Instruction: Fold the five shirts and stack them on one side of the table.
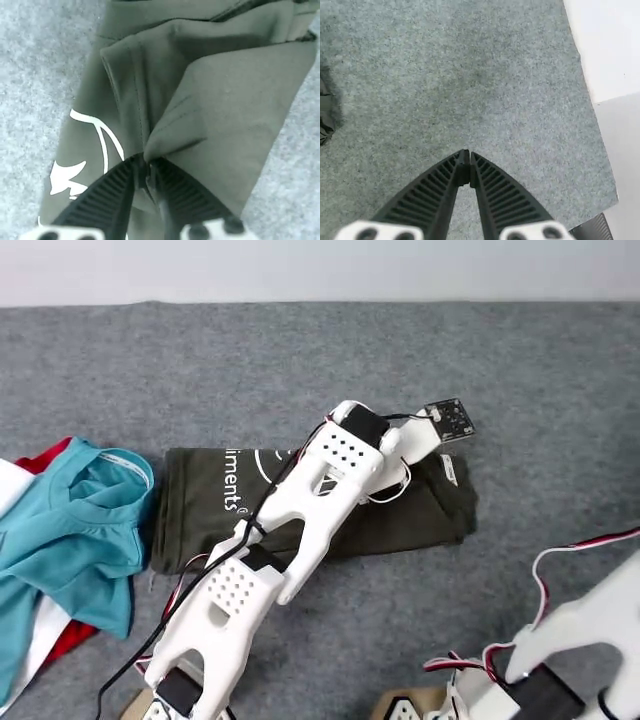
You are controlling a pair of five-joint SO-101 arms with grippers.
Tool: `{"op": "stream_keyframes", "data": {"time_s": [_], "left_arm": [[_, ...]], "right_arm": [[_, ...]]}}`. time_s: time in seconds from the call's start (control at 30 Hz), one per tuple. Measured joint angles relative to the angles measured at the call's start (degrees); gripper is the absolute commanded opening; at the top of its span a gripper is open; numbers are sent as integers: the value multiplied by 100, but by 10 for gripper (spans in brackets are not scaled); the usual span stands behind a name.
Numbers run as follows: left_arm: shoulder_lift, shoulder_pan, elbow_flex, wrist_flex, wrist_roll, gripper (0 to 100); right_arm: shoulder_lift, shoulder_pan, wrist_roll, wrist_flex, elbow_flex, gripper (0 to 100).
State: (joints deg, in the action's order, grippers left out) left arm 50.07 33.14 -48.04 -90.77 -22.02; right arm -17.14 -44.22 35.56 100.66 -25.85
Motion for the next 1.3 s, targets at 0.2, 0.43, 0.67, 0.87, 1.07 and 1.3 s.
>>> {"op": "stream_keyframes", "data": {"time_s": [0.2,0.43,0.67,0.87,1.07,1.3], "left_arm": [[0,-343,0,79,0,99],[0,-607,-290,-246,26,84],[-448,-413,-492,-791,0,6],[-1108,88,1398,-809,9,6],[-1178,-97,2734,-290,35,6],[-1187,-325,2971,141,35,6]], "right_arm": [[0,0,0,0,0,9],[0,0,0,0,0,9],[0,0,0,0,0,9],[0,0,0,0,0,9],[0,0,0,0,0,9],[0,0,0,0,0,9]]}}
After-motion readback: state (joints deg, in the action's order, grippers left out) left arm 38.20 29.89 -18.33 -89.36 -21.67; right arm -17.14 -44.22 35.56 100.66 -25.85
